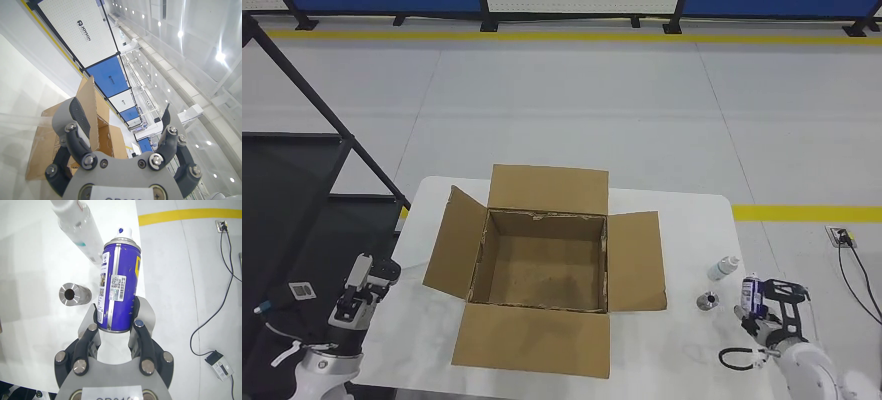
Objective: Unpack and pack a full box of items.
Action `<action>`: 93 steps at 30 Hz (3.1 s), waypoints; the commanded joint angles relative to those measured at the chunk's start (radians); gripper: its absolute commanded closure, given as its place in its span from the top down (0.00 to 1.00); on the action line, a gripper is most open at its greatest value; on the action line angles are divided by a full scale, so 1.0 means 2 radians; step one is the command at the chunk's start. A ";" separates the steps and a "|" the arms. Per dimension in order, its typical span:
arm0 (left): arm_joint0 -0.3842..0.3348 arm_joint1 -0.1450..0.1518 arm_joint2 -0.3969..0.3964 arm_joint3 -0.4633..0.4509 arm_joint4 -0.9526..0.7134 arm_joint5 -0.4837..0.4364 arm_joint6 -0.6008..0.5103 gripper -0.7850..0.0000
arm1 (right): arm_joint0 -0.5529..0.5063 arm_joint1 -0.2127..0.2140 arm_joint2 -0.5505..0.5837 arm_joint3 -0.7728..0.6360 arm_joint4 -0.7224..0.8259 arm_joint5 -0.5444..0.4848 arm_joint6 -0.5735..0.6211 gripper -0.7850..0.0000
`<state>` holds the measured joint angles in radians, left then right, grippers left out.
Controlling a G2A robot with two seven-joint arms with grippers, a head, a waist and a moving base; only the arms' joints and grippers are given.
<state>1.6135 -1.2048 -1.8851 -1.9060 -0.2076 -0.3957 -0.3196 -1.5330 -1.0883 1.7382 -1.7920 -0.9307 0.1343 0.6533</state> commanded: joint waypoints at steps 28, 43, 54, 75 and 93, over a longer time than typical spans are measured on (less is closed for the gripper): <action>0.030 -0.001 -0.056 0.029 -0.068 -0.031 -0.002 1.00 | 0.412 -0.048 -0.409 0.027 -0.034 -0.120 0.205 0.00; 0.030 -0.001 -0.056 0.029 -0.068 -0.031 -0.002 1.00 | 0.628 -0.195 -0.648 0.402 0.079 -0.140 0.149 0.00; 0.030 -0.001 -0.056 0.029 -0.068 -0.031 -0.002 1.00 | 0.651 -0.261 -0.680 0.551 0.107 -0.192 0.103 0.55; 0.030 -0.001 -0.056 0.029 -0.068 -0.031 -0.002 1.00 | 0.590 -0.220 -0.608 0.411 0.026 -0.153 0.045 0.96; 0.030 -0.001 -0.056 0.029 -0.068 -0.031 -0.002 1.00 | 0.011 -0.064 -0.078 -0.189 -0.131 -0.111 0.029 1.00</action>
<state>1.6742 -1.2065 -1.9961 -1.8486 -0.3441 -0.4569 -0.3243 -1.4299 -1.2180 1.4922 -2.1696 -1.2383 -0.0902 0.7380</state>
